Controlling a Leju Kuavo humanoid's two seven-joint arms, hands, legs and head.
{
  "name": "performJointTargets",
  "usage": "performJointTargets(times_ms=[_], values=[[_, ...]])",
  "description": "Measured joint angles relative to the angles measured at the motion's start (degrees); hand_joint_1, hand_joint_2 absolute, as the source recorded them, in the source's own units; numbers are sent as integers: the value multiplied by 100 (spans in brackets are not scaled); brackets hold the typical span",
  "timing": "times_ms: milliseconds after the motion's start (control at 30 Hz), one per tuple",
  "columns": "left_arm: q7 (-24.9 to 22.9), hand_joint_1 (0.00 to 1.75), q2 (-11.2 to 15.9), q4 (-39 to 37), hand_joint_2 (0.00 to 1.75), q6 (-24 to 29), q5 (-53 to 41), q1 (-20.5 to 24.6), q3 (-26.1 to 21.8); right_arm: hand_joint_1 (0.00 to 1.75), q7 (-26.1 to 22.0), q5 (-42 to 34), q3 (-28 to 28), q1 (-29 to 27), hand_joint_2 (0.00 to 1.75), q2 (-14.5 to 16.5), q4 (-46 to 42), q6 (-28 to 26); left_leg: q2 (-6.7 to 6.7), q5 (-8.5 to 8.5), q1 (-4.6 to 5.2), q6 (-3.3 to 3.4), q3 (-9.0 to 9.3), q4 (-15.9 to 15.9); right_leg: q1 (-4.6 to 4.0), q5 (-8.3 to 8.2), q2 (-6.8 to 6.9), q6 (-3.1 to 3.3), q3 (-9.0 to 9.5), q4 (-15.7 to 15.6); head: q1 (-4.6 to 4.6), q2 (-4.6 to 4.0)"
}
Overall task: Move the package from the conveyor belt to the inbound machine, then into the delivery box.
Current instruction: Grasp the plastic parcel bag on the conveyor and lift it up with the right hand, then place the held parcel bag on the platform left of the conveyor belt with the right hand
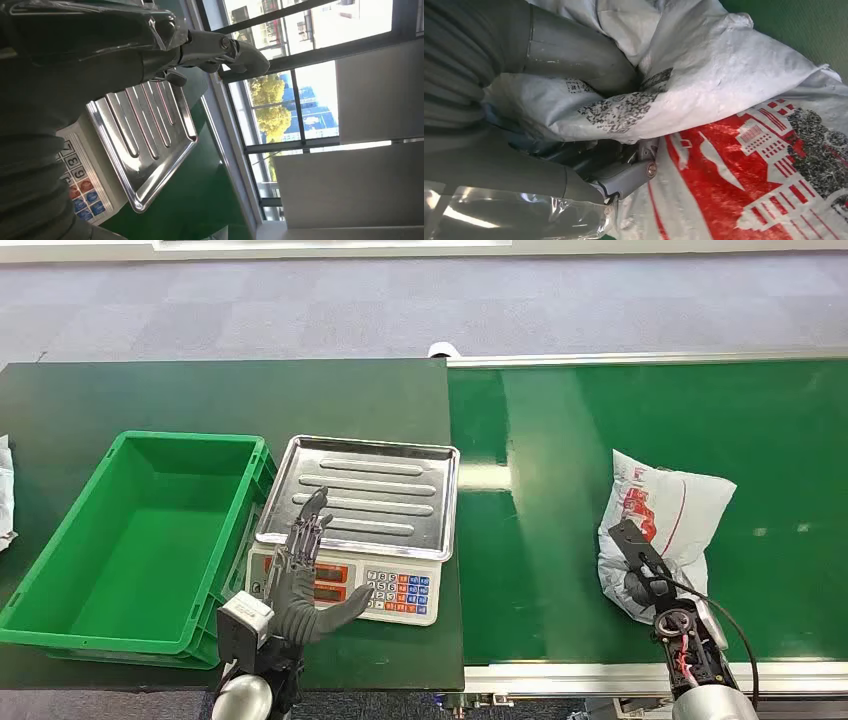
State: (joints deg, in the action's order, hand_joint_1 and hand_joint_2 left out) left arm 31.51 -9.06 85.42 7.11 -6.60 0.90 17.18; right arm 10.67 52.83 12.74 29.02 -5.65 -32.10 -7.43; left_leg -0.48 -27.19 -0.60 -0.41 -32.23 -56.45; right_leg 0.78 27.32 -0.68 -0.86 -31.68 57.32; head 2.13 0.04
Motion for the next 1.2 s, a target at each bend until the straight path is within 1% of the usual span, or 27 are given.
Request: performJointTargets(times_ms=[67, 167, 267, 367, 467, 567, 633, 700, 767, 867, 1000, 1200], values=[[-2, 0, -1, 29, 175, 8, -1, -24, -11, 175, -118, 45, -2, -25, 175, 29, -34, -210, -2, 0, 0, 0, -3, 0, 0, 0, 0, 0, -2, 1, 1, 0], [-3, 0, -3, 161, 175, 40, -2, -120, -65, 175, -587, 112, -37, -207, 175, 178, -446, -863, -4, 1, 0, -1, -19, 0, -1, 0, 0, 0, -18, 3, 1, 0], [-2, 0, -3, 292, 175, 65, -2, -193, -133, 175, -1203, -95, -164, -480, 175, 396, -1349, -1433, -6, 1, -1, -1, -32, 0, -1, 2, 1, 1, -32, 3, 1, 0], [25, 0, -3, 350, 175, 100, 1, -204, -173, 175, -1755, -313, -354, -751, 175, 612, -2314, -1887, -9, 0, -1, -1, -40, 1, -1, 3, 2, 2, -39, 3, 1, 0], [63, 0, -3, 363, 175, 150, 12, -194, -195, 175, -2130, -183, -659, -997, 175, 789, -3150, -2242, -2, 0, -1, -1, -45, 1, -1, 3, 1, 2, -46, 3, 2, 0], [92, 0, -3, 363, 175, 169, 72, -177, -216, 175, -2249, 171, -962, -1153, 175, 913, -3718, -2427, -1, 0, 0, -1, -47, 1, -1, 3, 2, 2, -48, 3, 0, 0], [132, 0, -1, 363, 175, 178, 161, -150, -233, 175, -2367, 661, -1228, -1247, 175, 996, -4063, -2628, -4, 1, 0, -1, -49, 1, -1, 3, 3, 2, -48, 3, -1, 0], [156, 0, 0, 361, 175, 183, 253, -77, -258, 175, -2476, 1205, -1581, -1298, 175, 1085, -4378, -2809, -1, 1, 0, -1, -49, 1, -1, 2, 1, 3, -49, 3, 1, 0], [158, 0, -1, 357, 175, 186, 309, 20, -296, 175, -2541, 1547, -1981, -1306, 175, 1171, -4617, -2898, 0, 2, -1, -3, -47, 1, -1, 2, 2, 3, -49, 4, 1, 0], [158, 0, -1, 351, 175, 195, 344, 117, -344, 175, -2577, 1694, -2473, -1305, 175, 1263, -4852, -2952, -5, 3, -2, -4, -47, 1, -2, 3, 7, 3, -49, 4, 1, 0], [158, 0, -1, 340, 175, 220, 357, 170, -399, 175, -2641, 1725, -2825, -1278, 175, 1307, -4975, -2973, -6, 3, 0, -4, -51, 1, -1, 3, 7, 3, -49, 4, -1, 0], [151, 0, 1, 339, 175, 314, 393, 238, -545, 175, -2676, 1712, -3364, -1059, 175, 1430, -4937, -2927, -8, 3, 0, -4, -52, 1, -1, 3, 7, 3, -50, 4, 1, 0]])
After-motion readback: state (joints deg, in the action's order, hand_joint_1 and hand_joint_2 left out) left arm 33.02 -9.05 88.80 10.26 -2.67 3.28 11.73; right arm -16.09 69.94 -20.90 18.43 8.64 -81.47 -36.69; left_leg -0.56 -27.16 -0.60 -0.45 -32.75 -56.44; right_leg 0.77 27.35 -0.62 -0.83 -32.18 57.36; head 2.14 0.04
